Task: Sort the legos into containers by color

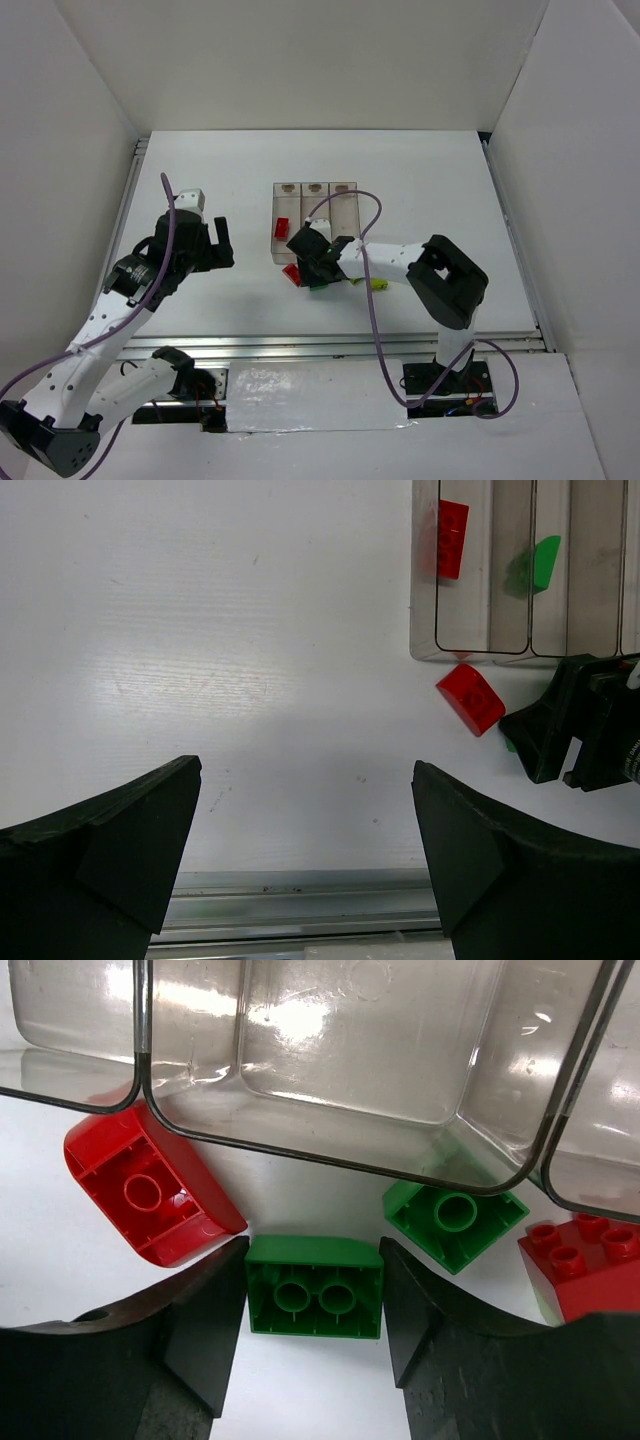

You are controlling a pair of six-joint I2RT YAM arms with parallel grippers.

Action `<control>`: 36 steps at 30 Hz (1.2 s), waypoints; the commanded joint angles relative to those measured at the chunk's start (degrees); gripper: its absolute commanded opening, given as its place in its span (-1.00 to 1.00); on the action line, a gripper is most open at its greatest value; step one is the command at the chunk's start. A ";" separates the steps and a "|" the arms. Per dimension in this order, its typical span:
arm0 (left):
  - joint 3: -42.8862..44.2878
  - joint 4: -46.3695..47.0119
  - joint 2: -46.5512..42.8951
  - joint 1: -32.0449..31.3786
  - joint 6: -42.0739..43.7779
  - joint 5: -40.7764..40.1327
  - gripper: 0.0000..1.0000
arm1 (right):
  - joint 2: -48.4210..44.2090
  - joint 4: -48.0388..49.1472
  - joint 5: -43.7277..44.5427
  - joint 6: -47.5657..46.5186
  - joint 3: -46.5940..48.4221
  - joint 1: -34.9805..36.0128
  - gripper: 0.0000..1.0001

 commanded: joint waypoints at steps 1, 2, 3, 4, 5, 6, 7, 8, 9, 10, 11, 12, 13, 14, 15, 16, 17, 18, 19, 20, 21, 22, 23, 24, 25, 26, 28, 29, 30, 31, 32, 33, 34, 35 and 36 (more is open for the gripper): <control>0.02 1.61 0.27 0.28 1.00 0.29 0.99 | -0.31 0.26 1.64 0.96 1.53 -0.04 0.26; 0.02 1.69 0.19 0.28 1.00 0.29 0.99 | -0.40 0.00 1.90 0.96 1.53 -0.04 0.27; 0.02 1.69 0.27 0.28 1.00 0.29 0.99 | -0.66 -0.09 1.82 0.87 1.35 -0.04 0.24; 0.02 1.69 0.28 0.37 1.00 0.29 0.99 | -0.92 -0.09 1.73 0.87 0.91 0.05 0.17; 0.02 1.61 0.19 0.28 0.92 0.20 0.99 | -1.27 -0.18 1.56 0.87 0.65 0.14 0.00; 0.11 1.61 0.19 0.28 0.91 0.20 0.99 | -2.41 -0.09 1.55 1.05 0.39 0.14 -0.22; 0.02 1.69 0.19 0.37 0.91 0.20 0.99 | -3.20 -0.27 1.38 1.13 -0.14 0.66 -0.29; 0.11 1.69 0.19 0.28 0.91 0.03 0.99 | -4.08 -0.35 1.20 1.22 -0.32 0.75 -0.29; 0.11 1.61 0.19 0.37 0.91 0.11 0.99 | -6.09 -0.62 1.20 1.48 -0.49 1.01 -0.30; 0.02 1.69 0.19 0.28 0.83 0.03 0.99 | -7.33 -0.71 0.94 1.31 -0.76 1.28 -0.31; 0.11 1.61 0.19 0.28 0.83 -0.06 0.99 | -9.78 -0.71 0.50 1.22 -0.93 1.28 -0.31; 0.20 1.52 0.19 0.28 0.83 -0.06 0.99 | -10.84 -0.79 0.67 1.05 -0.94 1.28 -0.31; 0.29 1.52 0.19 0.37 0.83 -0.15 0.99 | -11.81 -1.23 1.11 0.87 -0.41 1.37 -0.31; 0.20 1.61 0.19 0.37 0.91 -0.24 0.99 | -13.04 -1.67 1.81 0.09 0.37 1.19 -0.31; 0.20 1.52 0.19 0.37 0.83 -0.24 0.99 | -13.14 -2.89 3.38 -0.35 2.21 1.02 -0.31; 0.29 1.52 0.19 0.46 0.83 -0.24 0.99 | -13.14 -3.43 4.10 -0.97 3.27 0.93 -0.31; 0.20 1.61 0.19 0.46 0.83 -0.24 0.99 | -12.10 -3.87 4.28 -2.19 4.59 0.06 -0.31; 0.20 1.61 0.10 0.54 0.83 -0.24 0.99 | -11.30 -5.18 4.71 -2.73 7.39 -0.39 -0.31; 0.29 1.52 0.10 0.63 0.83 -0.24 0.99 | -10.34 -5.54 4.98 -3.34 8.72 -0.91 -0.31; 0.29 1.52 0.19 0.63 0.83 -0.24 0.99 | -8.15 -6.41 5.16 -4.30 10.12 -2.14 -0.30; 0.20 1.61 0.19 0.55 0.83 -0.24 0.99 | -7.09 -7.03 5.16 -4.57 12.92 -3.02 -0.30; 0.20 1.52 0.01 0.54 0.74 -0.32 0.99 | -6.03 -7.30 5.07 -5.10 14.08 -3.72 -0.29; 0.11 1.52 0.01 0.63 0.74 -0.24 0.99 | -4.19 -7.56 5.24 -5.80 15.31 -4.34 -0.28; 0.11 1.52 -0.08 0.63 0.74 -0.24 0.99 | -3.39 -7.82 5.33 -6.24 17.41 -5.65 -0.27; 0.11 1.61 -0.16 0.63 0.83 -0.24 0.99 | -1.82 -8.00 4.81 -6.86 18.48 -6.53 -0.25; 0.11 1.61 -0.16 0.72 0.83 -0.06 0.99 | -1.02 -8.78 4.46 -7.30 20.84 -7.15 -0.24; 0.20 1.69 -0.08 0.72 0.83 0.03 0.99 | 0.39 -9.40 4.10 -8.09 22.87 -8.47 -0.16; 0.20 1.61 0.01 0.72 0.91 0.03 0.99 | 1.70 -10.28 3.84 -8.70 24.80 -8.91 0.02; 0.20 1.69 0.01 0.72 0.91 0.11 0.99 | 2.32 -10.72 3.58 -8.97 25.60 -9.53 0.07; 0.11 1.69 -0.08 0.81 1.00 0.03 0.99 | 3.29 -11.51 3.14 -9.49 26.30 -9.79 0.15; 0.20 1.69 -0.08 0.81 1.00 0.11 0.99 | 3.64 -11.60 3.14 -9.59 27.18 -9.97 0.21; 0.20 1.69 -0.16 0.81 1.00 0.20 0.99 | 3.99 -11.52 3.31 -9.76 27.19 -10.23 0.27; 0.20 1.78 -0.25 0.90 1.00 0.20 0.99 | 4.09 -11.52 3.31 -9.94 27.19 -10.41 0.32; 0.02 1.69 -0.25 0.90 1.00 0.29 0.99 | 4.09 -11.43 2.79 -9.94 27.10 -10.50 0.37; 0.11 1.78 -0.25 0.90 1.00 0.29 0.99 | 4.17 -11.52 2.78 -9.94 27.10 -10.50 0.47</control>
